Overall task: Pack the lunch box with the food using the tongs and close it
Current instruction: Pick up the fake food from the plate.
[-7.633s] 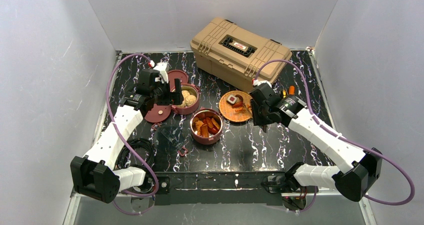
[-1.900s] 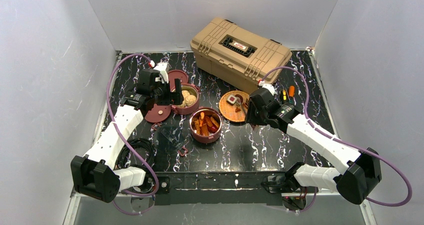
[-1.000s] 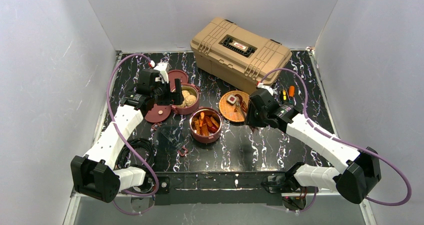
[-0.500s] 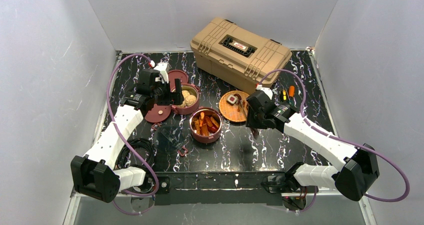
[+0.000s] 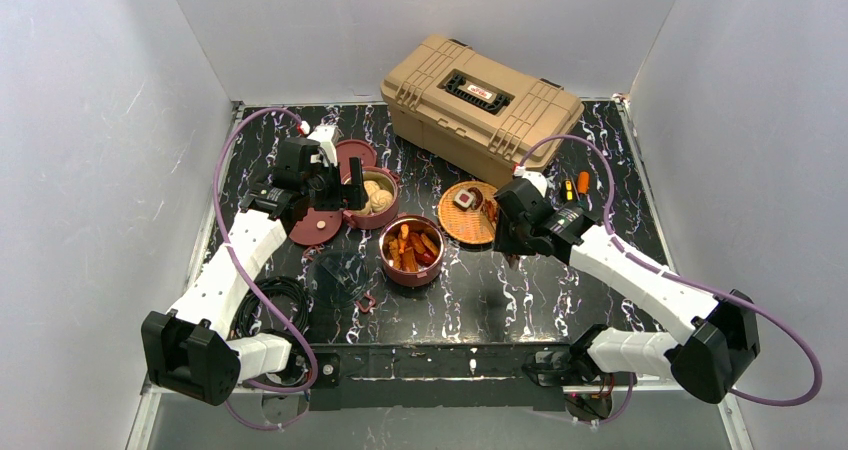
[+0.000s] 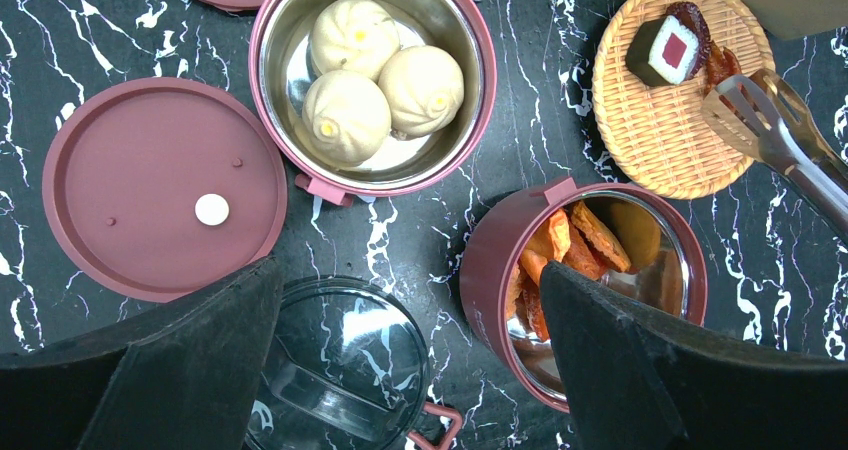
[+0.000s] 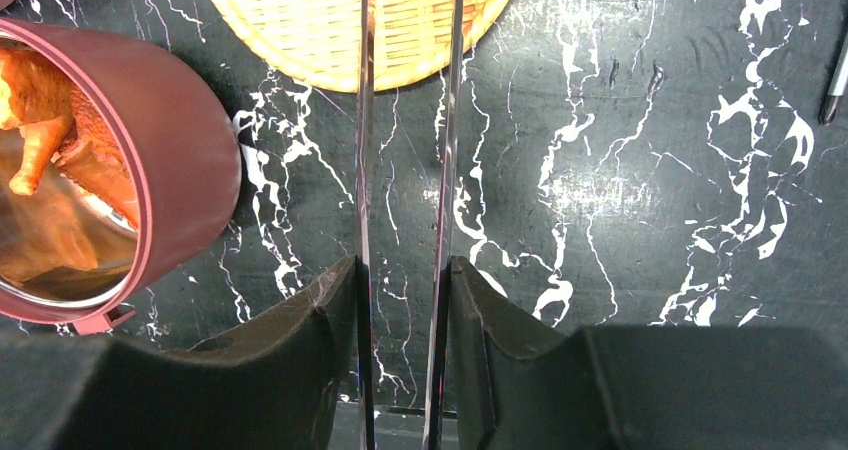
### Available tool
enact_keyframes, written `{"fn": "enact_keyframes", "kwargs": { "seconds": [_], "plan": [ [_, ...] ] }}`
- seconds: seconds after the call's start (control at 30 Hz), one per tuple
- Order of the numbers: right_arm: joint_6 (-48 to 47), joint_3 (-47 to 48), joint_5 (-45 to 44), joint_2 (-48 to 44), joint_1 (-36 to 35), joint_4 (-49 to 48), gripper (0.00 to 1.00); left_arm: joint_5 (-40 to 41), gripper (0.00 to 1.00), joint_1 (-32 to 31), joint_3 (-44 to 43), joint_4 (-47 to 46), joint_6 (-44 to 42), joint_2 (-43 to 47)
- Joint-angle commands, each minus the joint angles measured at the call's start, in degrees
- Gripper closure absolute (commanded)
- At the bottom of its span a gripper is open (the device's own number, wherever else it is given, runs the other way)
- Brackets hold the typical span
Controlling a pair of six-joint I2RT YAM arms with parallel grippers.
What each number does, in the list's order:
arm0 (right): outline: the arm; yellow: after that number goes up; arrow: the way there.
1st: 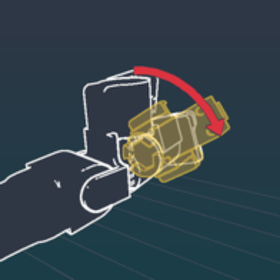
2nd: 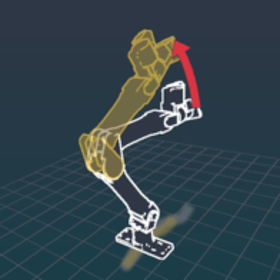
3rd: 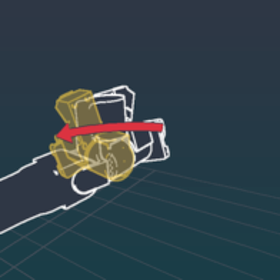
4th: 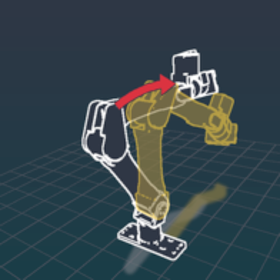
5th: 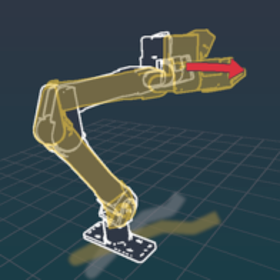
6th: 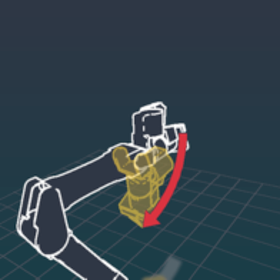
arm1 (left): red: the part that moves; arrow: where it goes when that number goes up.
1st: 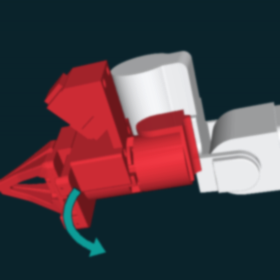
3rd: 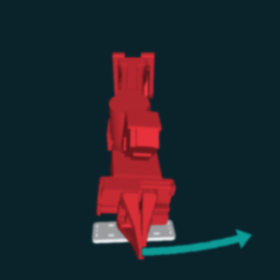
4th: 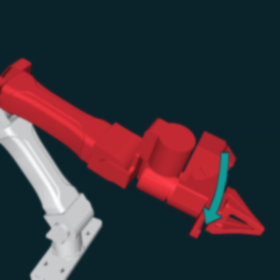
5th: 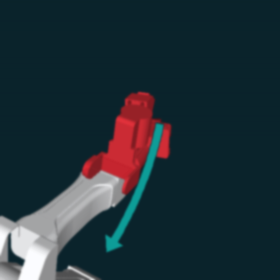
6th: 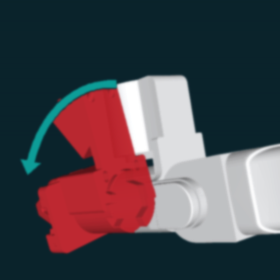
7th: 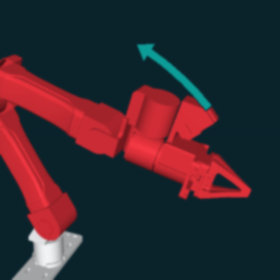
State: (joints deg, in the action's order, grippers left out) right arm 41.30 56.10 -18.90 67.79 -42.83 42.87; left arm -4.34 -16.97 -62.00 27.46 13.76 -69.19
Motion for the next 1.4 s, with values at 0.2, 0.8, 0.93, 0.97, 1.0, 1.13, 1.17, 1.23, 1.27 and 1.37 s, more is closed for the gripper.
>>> {"fn": "enact_keyframes", "kwargs": {
  "seconds": [0.2,0.8,0.93,0.97,1.0,1.13,1.17,1.23,1.27,1.37],
  "plan": [
    [-4.3,2.9,-3.9,3.6,-0.1,-0.9,0.58,-0.3,0.01,0.2,-2.3,1.0,0.0,1.2],
    [-6.7,4.4,-5.8,-1.2,0.0,-0.6,0.99,-0.5,0.01,0.3,-2.2,0.9,0.0,1.1],
    [-8.1,4.3,-4.5,-4.2,-0.1,-0.3,0.99,-0.6,0.01,0.2,-2.2,0.8,0.0,1.0],
    [-9.3,4.3,-3.1,-5.2,-0.1,-0.8,0.99,-0.6,0.01,0.3,-2.2,0.8,0.1,1.0],
    [-10.3,4.3,-1.4,-6.2,-0.1,-1.4,0.99,-0.6,0.01,0.2,-2.3,0.8,0.0,0.9],
    [-15.7,4.7,9.9,-9.9,-0.3,-5.0,0.99,-1.4,0.01,0.2,-2.2,0.7,0.2,0.4],
    [-16.5,4.9,12.5,-10.4,-0.4,-5.7,0.99,-1.7,0.01,0.2,-2.2,0.7,0.2,0.2],
    [-17.8,5.2,19.0,-10.6,-0.5,-6.5,0.99,-2.0,0.01,0.2,-2.2,0.7,0.3,-0.2],
    [-18.0,5.5,21.7,-10.5,-0.6,-6.5,0.99,-2.2,0.01,0.3,-2.2,0.6,0.4,-0.2],
    [-17.8,5.5,25.9,-11.1,-1.4,-7.8,0.99,-2.3,0.01,0.2,-2.1,0.7,0.5,-0.5]
  ]
}}
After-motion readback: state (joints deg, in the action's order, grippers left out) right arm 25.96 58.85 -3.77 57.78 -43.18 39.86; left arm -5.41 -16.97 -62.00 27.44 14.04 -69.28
